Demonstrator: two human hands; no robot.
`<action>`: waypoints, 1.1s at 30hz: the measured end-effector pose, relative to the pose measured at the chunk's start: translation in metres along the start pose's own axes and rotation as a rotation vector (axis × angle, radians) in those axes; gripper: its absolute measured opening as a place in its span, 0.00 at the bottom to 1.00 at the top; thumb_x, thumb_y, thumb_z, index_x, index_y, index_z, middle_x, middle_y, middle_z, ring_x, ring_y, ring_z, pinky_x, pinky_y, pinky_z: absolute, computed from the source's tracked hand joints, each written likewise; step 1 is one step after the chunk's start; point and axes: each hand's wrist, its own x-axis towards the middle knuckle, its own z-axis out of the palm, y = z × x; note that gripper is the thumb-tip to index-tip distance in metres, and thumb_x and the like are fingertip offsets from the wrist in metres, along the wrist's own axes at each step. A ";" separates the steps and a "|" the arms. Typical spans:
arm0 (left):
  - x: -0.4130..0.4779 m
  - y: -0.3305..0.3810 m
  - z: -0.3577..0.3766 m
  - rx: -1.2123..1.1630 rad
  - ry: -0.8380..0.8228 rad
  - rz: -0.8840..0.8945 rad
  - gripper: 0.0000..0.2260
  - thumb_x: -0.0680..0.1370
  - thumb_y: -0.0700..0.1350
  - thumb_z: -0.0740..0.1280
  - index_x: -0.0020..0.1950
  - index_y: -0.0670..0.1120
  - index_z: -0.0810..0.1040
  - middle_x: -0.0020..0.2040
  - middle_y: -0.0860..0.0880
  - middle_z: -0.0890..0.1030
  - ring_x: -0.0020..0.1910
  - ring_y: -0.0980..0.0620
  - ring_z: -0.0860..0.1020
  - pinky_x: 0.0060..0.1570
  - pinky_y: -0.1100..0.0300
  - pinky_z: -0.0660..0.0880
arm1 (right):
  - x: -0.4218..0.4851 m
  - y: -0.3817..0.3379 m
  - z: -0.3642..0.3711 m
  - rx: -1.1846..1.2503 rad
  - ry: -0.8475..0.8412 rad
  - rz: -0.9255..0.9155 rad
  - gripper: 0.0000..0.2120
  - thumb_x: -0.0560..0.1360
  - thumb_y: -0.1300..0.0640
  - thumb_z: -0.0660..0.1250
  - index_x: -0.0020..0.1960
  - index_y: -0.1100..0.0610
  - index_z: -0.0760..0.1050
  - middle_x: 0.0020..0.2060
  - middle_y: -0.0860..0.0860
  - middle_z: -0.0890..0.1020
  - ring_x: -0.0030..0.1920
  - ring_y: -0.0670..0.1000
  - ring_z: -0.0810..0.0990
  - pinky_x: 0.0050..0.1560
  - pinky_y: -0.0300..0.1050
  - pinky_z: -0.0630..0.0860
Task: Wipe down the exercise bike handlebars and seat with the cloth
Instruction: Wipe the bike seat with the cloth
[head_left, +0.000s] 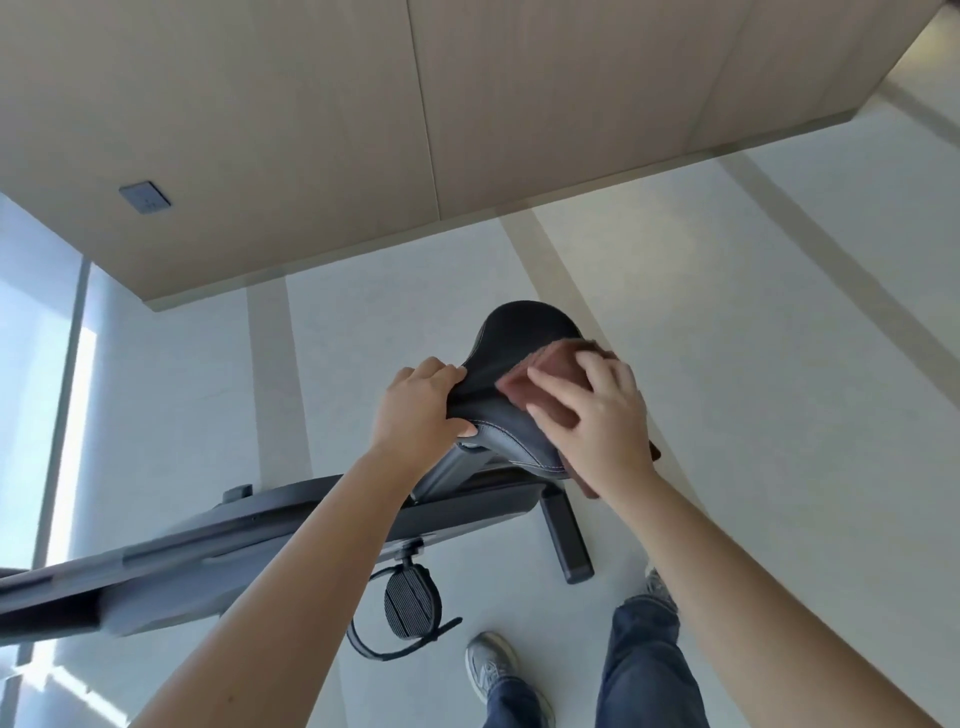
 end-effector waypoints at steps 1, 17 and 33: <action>0.000 0.000 0.000 -0.002 0.004 -0.001 0.28 0.67 0.47 0.74 0.65 0.48 0.70 0.57 0.48 0.75 0.52 0.46 0.71 0.49 0.60 0.64 | 0.019 0.001 0.000 0.003 -0.032 0.045 0.15 0.69 0.51 0.71 0.56 0.47 0.79 0.55 0.55 0.77 0.52 0.62 0.73 0.49 0.55 0.75; -0.006 0.002 0.006 -0.054 0.053 -0.061 0.27 0.68 0.44 0.74 0.65 0.47 0.71 0.59 0.49 0.76 0.56 0.45 0.70 0.52 0.57 0.67 | 0.023 0.012 -0.005 0.219 -0.086 0.180 0.17 0.70 0.57 0.71 0.58 0.50 0.78 0.58 0.55 0.75 0.56 0.60 0.73 0.61 0.48 0.69; 0.005 0.018 -0.001 -0.082 0.016 -0.289 0.28 0.62 0.39 0.76 0.61 0.49 0.75 0.54 0.49 0.76 0.54 0.46 0.72 0.46 0.59 0.66 | 0.027 0.030 -0.006 0.464 -0.113 0.268 0.17 0.71 0.58 0.70 0.59 0.49 0.77 0.58 0.52 0.75 0.58 0.53 0.74 0.59 0.35 0.66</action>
